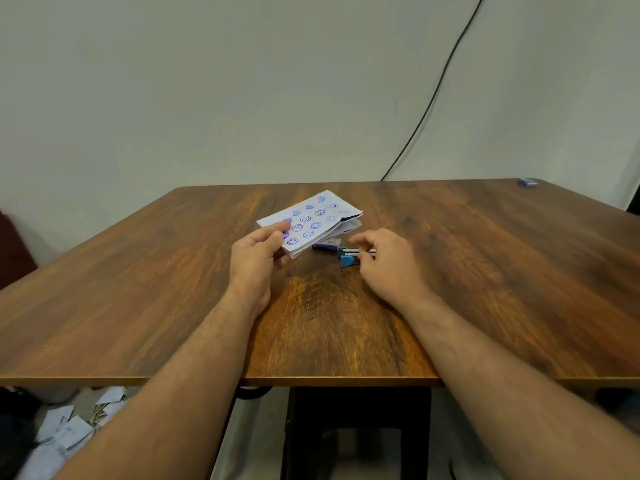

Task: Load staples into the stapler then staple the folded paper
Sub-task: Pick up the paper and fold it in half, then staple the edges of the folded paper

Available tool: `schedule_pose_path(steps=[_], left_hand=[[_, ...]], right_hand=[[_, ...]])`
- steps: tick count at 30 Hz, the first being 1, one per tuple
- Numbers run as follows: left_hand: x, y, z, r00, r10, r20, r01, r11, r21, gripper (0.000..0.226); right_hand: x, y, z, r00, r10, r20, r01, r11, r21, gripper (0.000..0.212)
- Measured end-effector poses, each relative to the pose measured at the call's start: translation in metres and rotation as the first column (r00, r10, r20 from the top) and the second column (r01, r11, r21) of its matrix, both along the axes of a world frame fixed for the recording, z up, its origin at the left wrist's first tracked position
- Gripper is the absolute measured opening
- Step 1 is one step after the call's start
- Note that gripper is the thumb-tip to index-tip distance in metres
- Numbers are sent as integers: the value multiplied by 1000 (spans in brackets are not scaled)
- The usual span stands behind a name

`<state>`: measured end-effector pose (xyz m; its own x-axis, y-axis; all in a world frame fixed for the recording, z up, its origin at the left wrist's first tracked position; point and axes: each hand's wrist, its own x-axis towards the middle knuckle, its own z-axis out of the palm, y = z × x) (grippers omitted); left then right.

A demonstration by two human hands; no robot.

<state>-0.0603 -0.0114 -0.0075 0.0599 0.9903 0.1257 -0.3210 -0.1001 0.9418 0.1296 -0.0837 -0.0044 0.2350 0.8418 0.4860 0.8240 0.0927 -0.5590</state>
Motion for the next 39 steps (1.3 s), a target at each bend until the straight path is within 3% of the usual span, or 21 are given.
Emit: schedule_pose_path(steps=[5, 9, 12, 18, 25, 28, 33, 39], left_hand=[[-1, -1, -1, 999, -41, -3, 41, 999, 24, 24], [-2, -4, 1, 997, -80, 5, 80, 997, 12, 34], [-2, -2, 1, 998, -68, -5, 68, 998, -2, 37], [2, -3, -1, 998, -54, -16, 54, 999, 6, 42], [2, -2, 0, 999, -37, -29, 37, 999, 3, 43], [1, -4, 2, 999, -22, -37, 22, 1000, 5, 45], [-2, -5, 5, 999, -9, 36, 9, 1000, 4, 45], [0, -5, 5, 994, -4, 105, 2, 1000, 13, 47]], right_hand=[[-9, 4, -4, 917, -149, 369, 208, 971, -123, 51], [-11, 7, -4, 900, -172, 401, 286, 927, -243, 47], [-9, 8, -5, 905, -180, 386, 281, 933, -223, 37], [-12, 2, -5, 968, -116, 223, 146, 981, -126, 28], [-19, -6, 1, 992, 108, -62, -109, 994, -6, 34], [-34, 2, 6, 969, 110, -220, -106, 994, 31, 46], [-52, 22, -2, 933, 96, -348, -97, 995, 15, 32], [-55, 25, -7, 948, 74, -310, -69, 997, 26, 19]])
